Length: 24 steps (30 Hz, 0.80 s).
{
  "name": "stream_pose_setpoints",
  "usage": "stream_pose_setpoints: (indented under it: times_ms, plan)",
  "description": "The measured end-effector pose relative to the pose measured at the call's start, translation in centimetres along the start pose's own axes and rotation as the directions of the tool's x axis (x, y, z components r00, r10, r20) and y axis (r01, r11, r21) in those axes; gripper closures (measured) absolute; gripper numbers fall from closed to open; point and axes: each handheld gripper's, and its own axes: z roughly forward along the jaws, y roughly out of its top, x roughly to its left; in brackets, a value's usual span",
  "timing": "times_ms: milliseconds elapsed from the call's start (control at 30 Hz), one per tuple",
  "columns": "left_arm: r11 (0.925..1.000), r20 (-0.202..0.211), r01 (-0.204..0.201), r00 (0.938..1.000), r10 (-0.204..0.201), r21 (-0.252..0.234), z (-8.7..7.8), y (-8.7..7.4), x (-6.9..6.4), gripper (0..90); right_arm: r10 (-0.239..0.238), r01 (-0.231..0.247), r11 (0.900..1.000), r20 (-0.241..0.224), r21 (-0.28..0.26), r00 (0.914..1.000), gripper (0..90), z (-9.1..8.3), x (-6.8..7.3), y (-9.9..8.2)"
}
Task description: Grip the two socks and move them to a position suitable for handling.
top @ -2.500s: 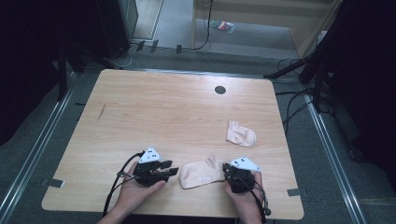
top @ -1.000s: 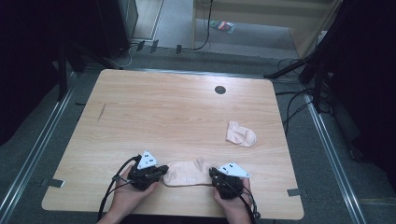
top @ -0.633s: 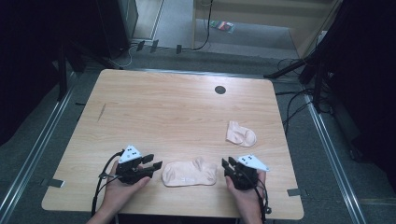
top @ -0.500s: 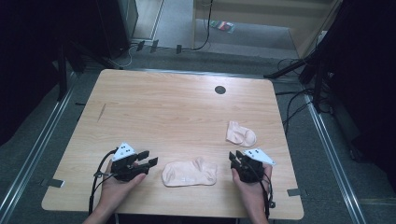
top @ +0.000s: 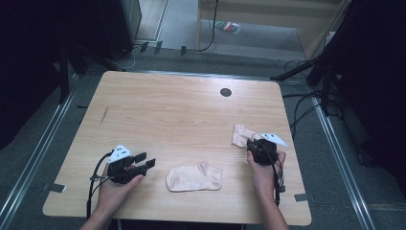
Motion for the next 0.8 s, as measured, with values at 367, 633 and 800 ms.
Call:
stream_pose_setpoints:
  times_ms: [367, 633, 800]
  plan:
    - [1.0, -0.004, -0.001, 1.0, 0.001, 0.006, 0.0, -0.1, 0.1, 53.7, 0.0, -0.001, 0.999, 0.035, 0.045, 0.9994, 43.0, 2.7, -0.6, 0.2]
    - [1.0, -0.004, 0.002, 1.0, -0.002, 0.007, 0.0, -0.1, -0.1, 54.6, -0.069, 0.067, 0.9967, 0.064, 0.046, 0.9955, 61.3, 2.7, 0.1, 0.0]
    - [1.0, -0.005, -0.003, 1.0, 0.003, 0.006, -0.2, 0.0, -0.1, 55.2, -0.035, 0.035, 0.9978, 0.005, 0.056, 0.9994, 84.1, 2.5, -0.4, 0.1]
